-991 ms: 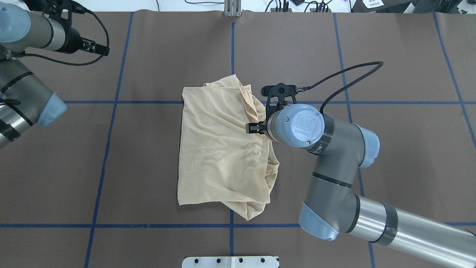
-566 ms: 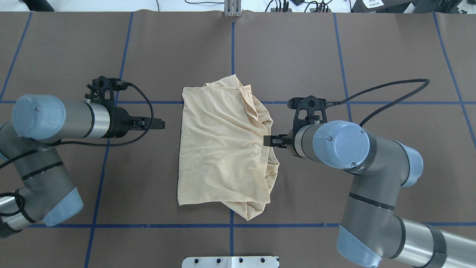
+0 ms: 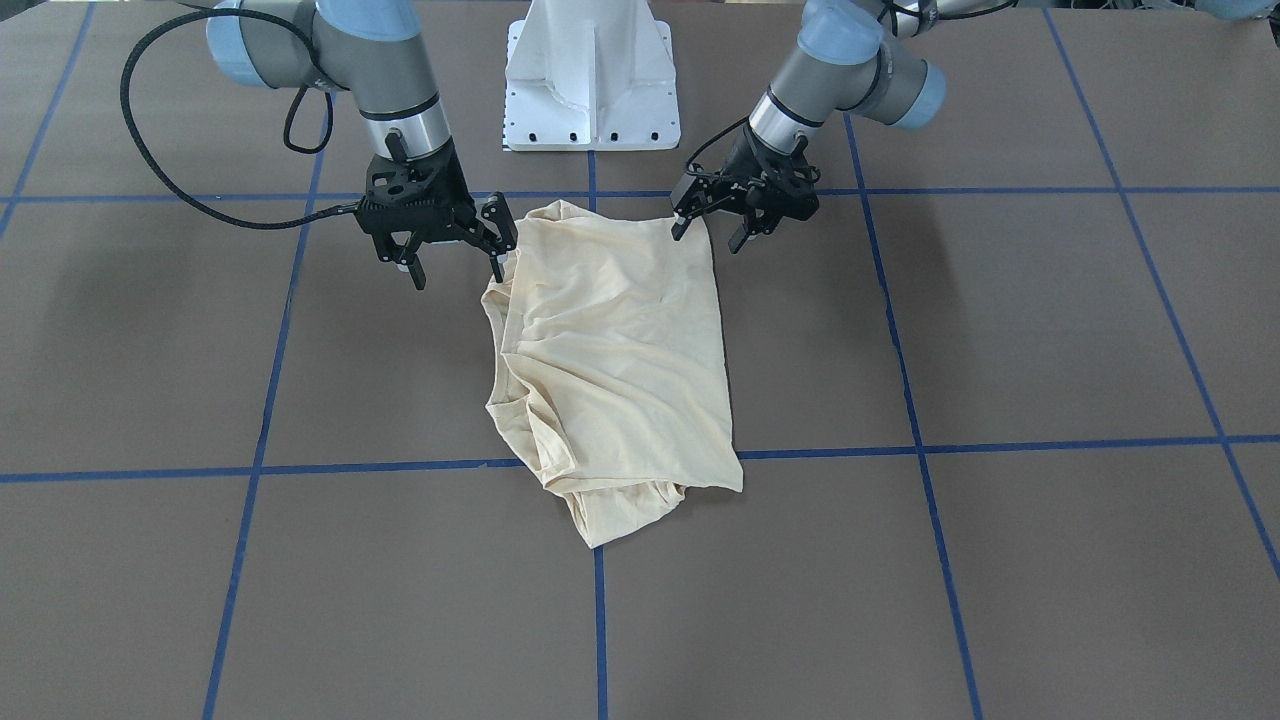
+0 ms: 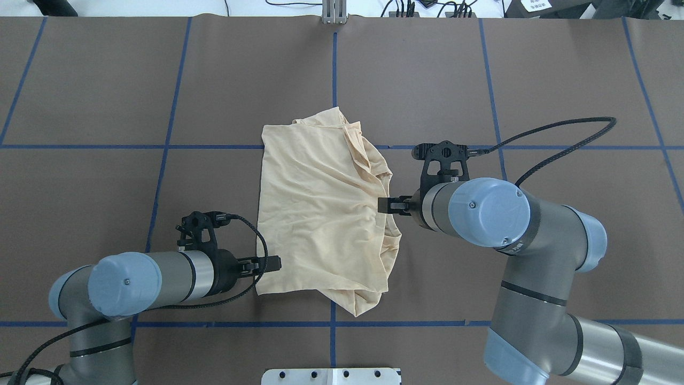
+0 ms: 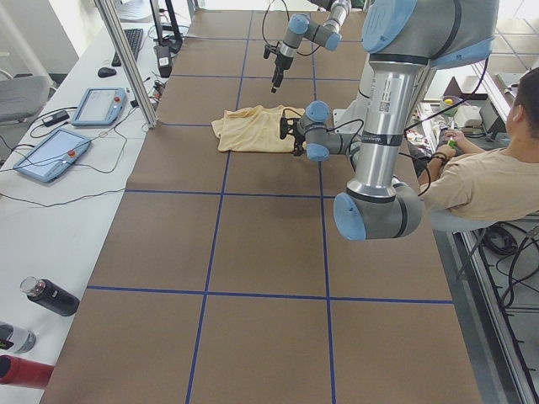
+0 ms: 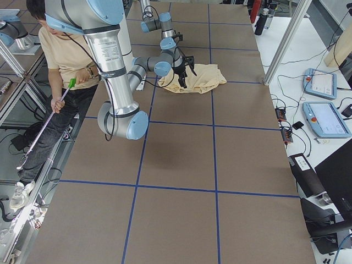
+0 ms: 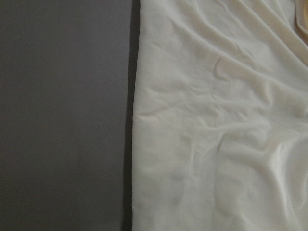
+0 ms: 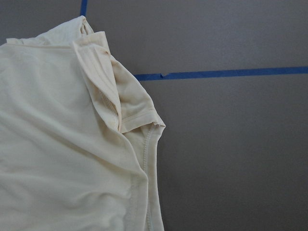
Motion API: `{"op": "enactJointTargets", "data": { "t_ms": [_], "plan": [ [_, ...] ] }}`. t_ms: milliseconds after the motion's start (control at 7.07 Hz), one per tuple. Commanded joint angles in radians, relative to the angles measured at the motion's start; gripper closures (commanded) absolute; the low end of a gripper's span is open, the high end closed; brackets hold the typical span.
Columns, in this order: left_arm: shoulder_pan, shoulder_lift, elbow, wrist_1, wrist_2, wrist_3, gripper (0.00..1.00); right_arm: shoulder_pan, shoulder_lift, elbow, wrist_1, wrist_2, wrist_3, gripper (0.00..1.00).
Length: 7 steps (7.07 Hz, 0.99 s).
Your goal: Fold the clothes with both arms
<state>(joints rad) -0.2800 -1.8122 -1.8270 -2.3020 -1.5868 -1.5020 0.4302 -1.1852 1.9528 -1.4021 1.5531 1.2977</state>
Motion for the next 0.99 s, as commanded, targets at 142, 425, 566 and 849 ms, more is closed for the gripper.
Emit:
{"op": "enactJointTargets", "data": {
  "t_ms": [142,425,566,849],
  "plan": [
    [0.028,-0.002,-0.003,0.028,0.010,-0.011,0.32,-0.004,0.001,0.000,0.000,-0.002,0.002,0.00],
    [0.044,-0.004,-0.011,0.033,0.008,-0.012,0.40,-0.007,-0.001,0.000,0.000,-0.002,0.002,0.00],
    [0.044,-0.004,-0.011,0.033,0.008,-0.012,0.57,-0.007,-0.001,0.000,0.000,-0.002,0.002,0.00],
    [0.044,-0.004,-0.012,0.048,0.008,-0.038,0.83,-0.007,-0.001,0.000,0.000,-0.007,0.003,0.00]
  ]
}}
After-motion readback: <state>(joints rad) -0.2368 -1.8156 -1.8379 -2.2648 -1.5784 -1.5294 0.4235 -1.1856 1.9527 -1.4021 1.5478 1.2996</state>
